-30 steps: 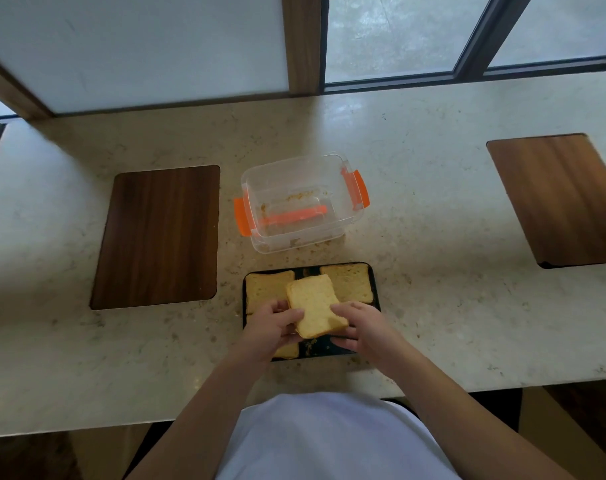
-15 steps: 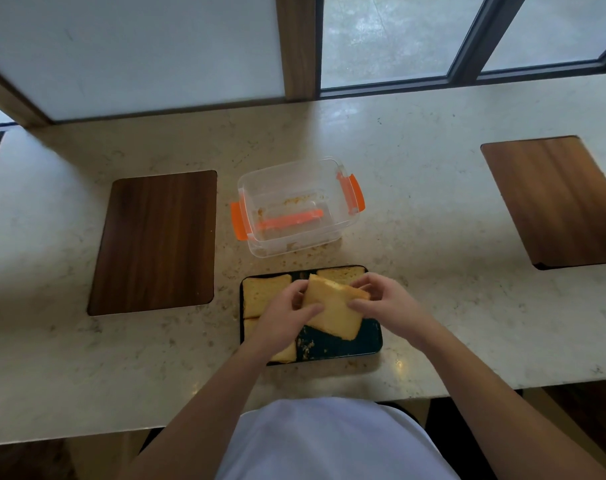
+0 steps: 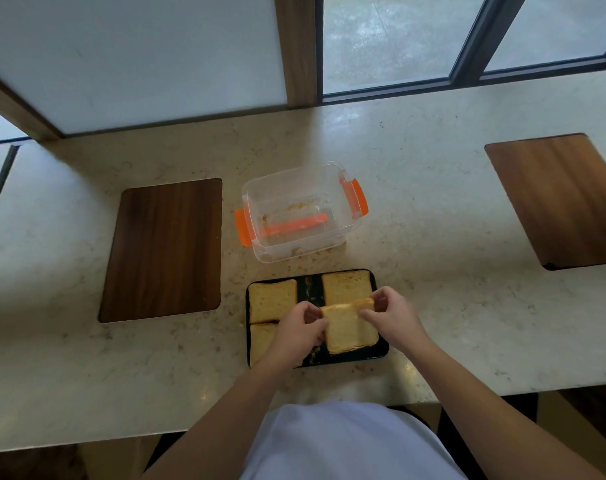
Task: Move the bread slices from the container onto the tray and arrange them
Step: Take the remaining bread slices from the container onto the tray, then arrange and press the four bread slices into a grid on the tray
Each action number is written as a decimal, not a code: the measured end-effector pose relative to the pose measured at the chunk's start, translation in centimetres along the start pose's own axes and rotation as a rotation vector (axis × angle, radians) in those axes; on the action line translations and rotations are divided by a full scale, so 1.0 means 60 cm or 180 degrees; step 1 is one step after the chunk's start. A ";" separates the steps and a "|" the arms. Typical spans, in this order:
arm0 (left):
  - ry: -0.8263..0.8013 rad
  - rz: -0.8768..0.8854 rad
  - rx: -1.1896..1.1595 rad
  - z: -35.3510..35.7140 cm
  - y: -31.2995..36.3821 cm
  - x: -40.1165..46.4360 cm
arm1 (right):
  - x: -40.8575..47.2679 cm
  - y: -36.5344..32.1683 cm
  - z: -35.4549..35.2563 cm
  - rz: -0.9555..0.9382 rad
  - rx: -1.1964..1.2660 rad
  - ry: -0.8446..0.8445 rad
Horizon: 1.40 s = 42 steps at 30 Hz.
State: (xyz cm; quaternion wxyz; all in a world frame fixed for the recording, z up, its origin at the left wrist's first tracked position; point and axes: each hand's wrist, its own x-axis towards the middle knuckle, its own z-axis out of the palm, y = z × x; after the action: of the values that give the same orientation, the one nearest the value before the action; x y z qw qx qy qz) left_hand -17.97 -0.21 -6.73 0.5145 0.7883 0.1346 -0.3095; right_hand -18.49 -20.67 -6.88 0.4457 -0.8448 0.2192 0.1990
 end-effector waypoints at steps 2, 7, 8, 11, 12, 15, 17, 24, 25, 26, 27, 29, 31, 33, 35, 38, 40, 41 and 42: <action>0.0019 -0.0081 0.0074 0.006 -0.002 0.005 | 0.004 0.007 0.005 -0.0006 -0.0162 0.0018; 0.0109 -0.0130 0.0378 0.021 -0.003 0.014 | 0.010 0.016 0.011 -0.0044 -0.0471 0.0107; 0.0122 -0.0145 0.0453 0.023 -0.003 0.016 | 0.010 0.019 0.011 -0.0051 -0.0549 0.0120; 0.0033 -0.0248 0.0632 0.031 -0.002 0.020 | 0.007 0.027 0.012 -0.0077 -0.0795 0.0112; 0.0001 -0.0278 0.0692 0.033 -0.002 0.021 | 0.006 0.030 0.011 -0.0090 -0.0866 0.0099; -0.0025 -0.0286 0.0851 0.036 -0.005 0.022 | 0.005 0.035 0.010 -0.0140 -0.1076 0.0041; -0.0075 -0.0310 0.0928 0.036 -0.009 0.022 | 0.004 0.035 0.011 -0.0173 -0.1221 -0.0009; 0.0075 0.0038 0.1191 0.034 -0.003 0.028 | 0.002 0.038 0.012 -0.0381 -0.1403 -0.0023; 0.0071 0.0100 0.1243 0.035 -0.001 0.028 | 0.001 0.037 0.012 -0.0406 -0.1435 -0.0028; 0.0029 0.0121 0.1272 0.036 0.002 0.027 | 0.000 0.037 0.011 -0.0427 -0.1460 -0.0026; -0.0029 0.0112 0.1268 0.037 0.003 0.027 | -0.001 0.037 0.010 -0.0447 -0.1487 -0.0024; -0.0129 0.0095 0.1208 0.041 0.001 0.025 | -0.002 0.039 0.009 -0.0478 -0.1557 -0.0028; -0.0126 0.0100 0.1182 0.042 0.000 0.023 | -0.005 0.041 0.006 -0.0499 -0.1624 -0.0036; -0.0089 0.0129 0.1202 0.044 -0.002 0.023 | -0.006 0.044 0.003 -0.0498 -0.1666 -0.0048; -0.0103 0.0173 0.1277 0.047 -0.002 0.023 | -0.007 0.047 0.000 -0.0474 -0.1730 -0.0051; -0.0157 0.0177 0.1376 0.049 -0.001 0.025 | -0.007 0.048 -0.001 -0.0432 -0.1847 -0.0110; -0.0146 0.0145 0.1388 0.050 0.000 0.026 | -0.006 0.045 -0.001 -0.0411 -0.1896 -0.0161; -0.0115 0.0121 0.1370 0.051 0.000 0.027 | -0.005 0.041 -0.002 -0.0400 -0.1886 -0.0159; -0.0067 0.0091 0.1323 0.052 0.001 0.028 | -0.003 0.038 -0.003 -0.0398 -0.1849 -0.0130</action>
State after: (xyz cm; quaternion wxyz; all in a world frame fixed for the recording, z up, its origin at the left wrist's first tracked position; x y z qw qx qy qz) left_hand -17.75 -3.18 -8.61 0.3465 0.8760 0.0513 -0.3315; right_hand -19.87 -21.91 -8.22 0.2009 -0.9447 0.0916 0.2424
